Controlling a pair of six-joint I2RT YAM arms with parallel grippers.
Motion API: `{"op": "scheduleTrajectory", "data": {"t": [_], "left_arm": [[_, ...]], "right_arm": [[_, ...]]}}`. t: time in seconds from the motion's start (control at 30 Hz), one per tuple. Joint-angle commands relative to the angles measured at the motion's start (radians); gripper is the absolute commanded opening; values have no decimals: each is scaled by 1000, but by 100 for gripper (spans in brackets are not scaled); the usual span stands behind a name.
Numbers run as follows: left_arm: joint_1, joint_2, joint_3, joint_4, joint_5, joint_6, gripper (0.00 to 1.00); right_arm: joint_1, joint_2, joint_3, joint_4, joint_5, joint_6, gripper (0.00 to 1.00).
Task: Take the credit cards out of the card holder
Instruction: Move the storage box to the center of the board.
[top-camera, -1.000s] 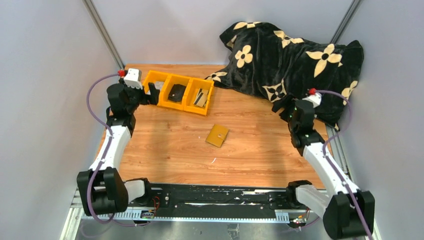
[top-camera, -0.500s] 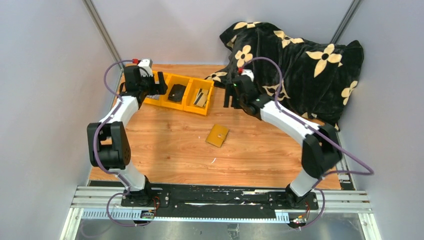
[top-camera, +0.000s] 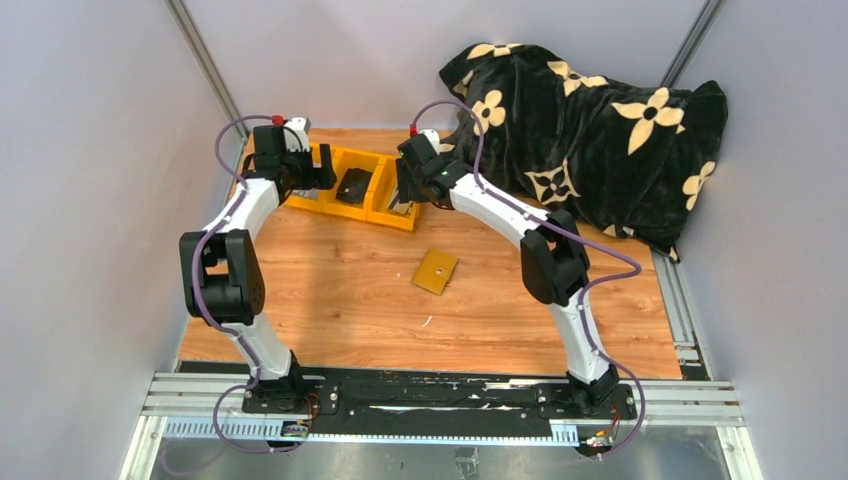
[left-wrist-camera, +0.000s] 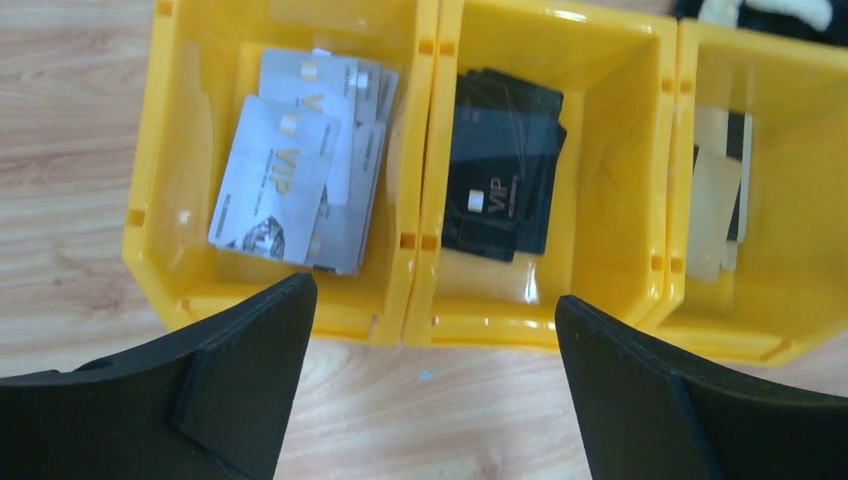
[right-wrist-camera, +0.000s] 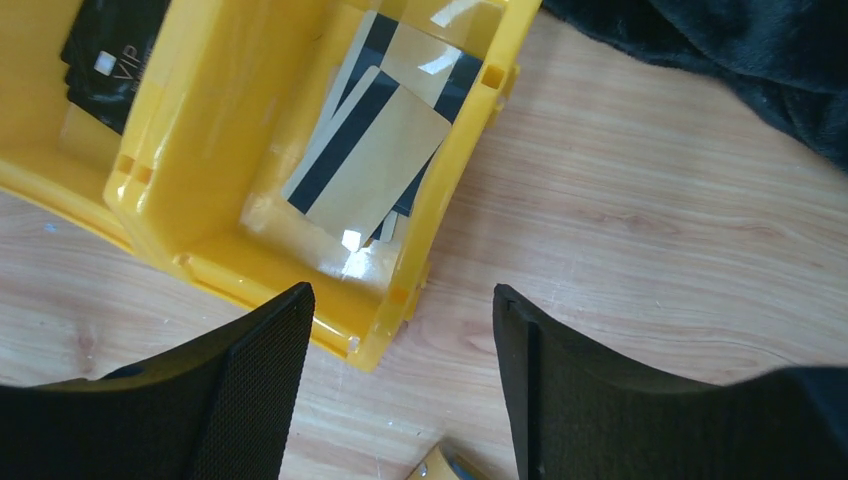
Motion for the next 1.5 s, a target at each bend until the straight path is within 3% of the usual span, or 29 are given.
{"op": "scheduleTrajectory", "data": {"t": [0.0, 0.23, 0.47, 0.73, 1.0, 1.47], "left_arm": [[15, -86, 26, -168, -4, 82, 100], [33, -158, 89, -458, -32, 188, 100], [38, -312, 1, -540, 6, 250, 100], [38, -399, -41, -600, 9, 282, 100], [38, -479, -84, -627, 67, 272, 100], [36, -554, -95, -657, 131, 268, 100]], "right_arm": [[14, 69, 90, -72, 55, -21, 68], [13, 173, 209, -117, 72, -52, 56], [13, 155, 143, -104, 79, -30, 37], [10, 1, -112, -39, 127, -32, 16], [-34, -223, -436, 64, 162, -41, 10], [-122, -554, -910, 222, 15, -145, 0]]}}
